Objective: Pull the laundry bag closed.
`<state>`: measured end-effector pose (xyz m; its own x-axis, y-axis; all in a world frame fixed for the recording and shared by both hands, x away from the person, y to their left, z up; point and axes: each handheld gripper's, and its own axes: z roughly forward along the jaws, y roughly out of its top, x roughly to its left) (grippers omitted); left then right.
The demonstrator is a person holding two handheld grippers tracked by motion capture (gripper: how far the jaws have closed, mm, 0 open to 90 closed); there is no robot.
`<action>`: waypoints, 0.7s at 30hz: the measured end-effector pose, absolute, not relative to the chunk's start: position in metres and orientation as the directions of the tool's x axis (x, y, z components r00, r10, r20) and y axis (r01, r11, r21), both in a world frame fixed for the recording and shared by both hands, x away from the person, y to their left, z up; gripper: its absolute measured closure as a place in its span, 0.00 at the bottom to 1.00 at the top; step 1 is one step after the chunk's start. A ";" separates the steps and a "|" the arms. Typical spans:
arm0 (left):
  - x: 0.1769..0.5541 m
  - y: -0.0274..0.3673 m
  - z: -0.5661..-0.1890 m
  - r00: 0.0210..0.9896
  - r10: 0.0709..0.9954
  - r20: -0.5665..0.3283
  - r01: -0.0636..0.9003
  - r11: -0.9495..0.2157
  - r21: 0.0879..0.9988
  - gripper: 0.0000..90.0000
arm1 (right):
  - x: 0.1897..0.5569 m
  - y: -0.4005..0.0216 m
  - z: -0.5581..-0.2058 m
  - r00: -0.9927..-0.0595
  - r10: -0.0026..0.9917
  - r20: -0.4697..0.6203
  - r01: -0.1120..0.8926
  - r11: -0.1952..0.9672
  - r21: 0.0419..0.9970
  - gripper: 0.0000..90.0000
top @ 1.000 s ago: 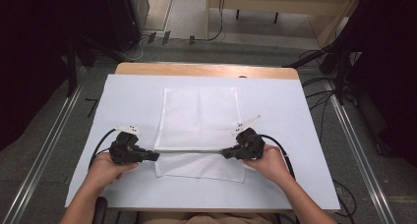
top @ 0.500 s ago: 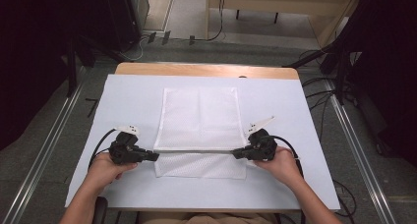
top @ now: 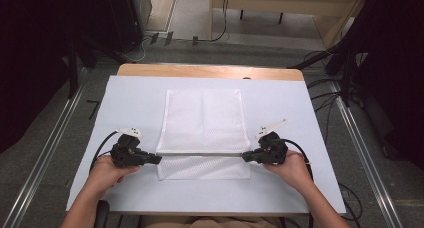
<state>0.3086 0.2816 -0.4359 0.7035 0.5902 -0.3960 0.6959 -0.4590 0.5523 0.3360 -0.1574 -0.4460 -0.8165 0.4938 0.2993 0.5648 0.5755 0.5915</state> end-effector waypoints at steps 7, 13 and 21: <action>0.310 0.282 -0.440 0.692 0.600 -0.401 0.710 -0.467 0.527 0.91 | 0.336 -0.158 -0.447 -0.807 0.479 0.347 0.585 0.559 0.588 0.96; 0.310 0.281 -0.439 0.690 0.612 -0.388 0.706 -0.450 0.547 0.67 | 0.336 -0.160 -0.446 -0.812 0.478 0.335 0.573 0.540 0.617 0.77; 0.311 0.290 -0.433 0.659 0.681 -0.320 0.691 -0.379 0.615 0.46 | 0.339 -0.174 -0.442 -0.796 0.534 0.285 0.557 0.460 0.692 0.56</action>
<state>0.3112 0.2899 -0.4326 0.6589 0.6808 -0.3200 0.6909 -0.3794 0.6154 0.3395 -0.1736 -0.4415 -0.7961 0.5335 0.2855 0.5565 0.4604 0.6916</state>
